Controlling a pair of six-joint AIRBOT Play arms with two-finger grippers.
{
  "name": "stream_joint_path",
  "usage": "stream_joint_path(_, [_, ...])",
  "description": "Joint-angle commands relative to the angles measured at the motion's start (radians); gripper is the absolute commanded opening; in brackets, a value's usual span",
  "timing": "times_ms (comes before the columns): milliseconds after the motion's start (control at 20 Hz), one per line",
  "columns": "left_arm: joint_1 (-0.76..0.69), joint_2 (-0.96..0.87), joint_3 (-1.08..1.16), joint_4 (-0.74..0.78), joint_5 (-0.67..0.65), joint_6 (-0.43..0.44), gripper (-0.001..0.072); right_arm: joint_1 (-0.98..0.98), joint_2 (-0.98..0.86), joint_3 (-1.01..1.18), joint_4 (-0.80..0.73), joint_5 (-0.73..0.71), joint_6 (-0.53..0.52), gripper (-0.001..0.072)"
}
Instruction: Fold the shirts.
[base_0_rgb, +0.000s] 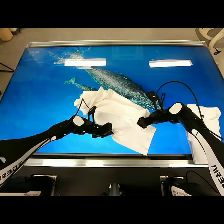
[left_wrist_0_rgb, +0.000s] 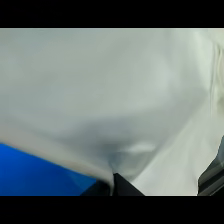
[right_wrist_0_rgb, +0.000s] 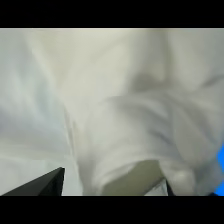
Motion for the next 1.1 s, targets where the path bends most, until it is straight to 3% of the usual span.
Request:
stream_joint_path(0, [0.0, 0.014, 0.001, -0.002, -0.011, 0.021, 0.0027, 0.018, -0.003, -0.001, -0.018, -0.089, 0.018, 0.0636])
stream_joint_path(250, [0.0, 0.042, 0.001, -0.001, -0.01, 0.051, 0.0026, 0.018, 0.0, 0.0, -0.262, 0.063, 0.101, 0.0631])
stream_joint_path(450, [0.0, 0.055, 0.001, -0.001, -0.01, 0.081, 0.0026, 0.015, 0.05, 0.0, -0.265, 0.174, 0.109, 0.0632])
stream_joint_path(650, [0.0, 0.055, 0.001, -0.001, -0.013, 0.093, 0.0027, -0.109, 0.063, 0.0, -0.162, 0.135, 0.126, 0.063])
stream_joint_path(800, [0.0, 0.055, 0.001, -0.001, -0.013, 0.099, 0.0026, -0.149, 0.061, 0.0, 0.051, 0.118, -0.007, 0.0625])
stream_joint_path(1050, [0.0, 0.055, 0.001, -0.001, -0.034, 0.099, 0.0027, -0.143, -0.017, 0.0, 0.07, 0.113, -0.023, 0.0607])
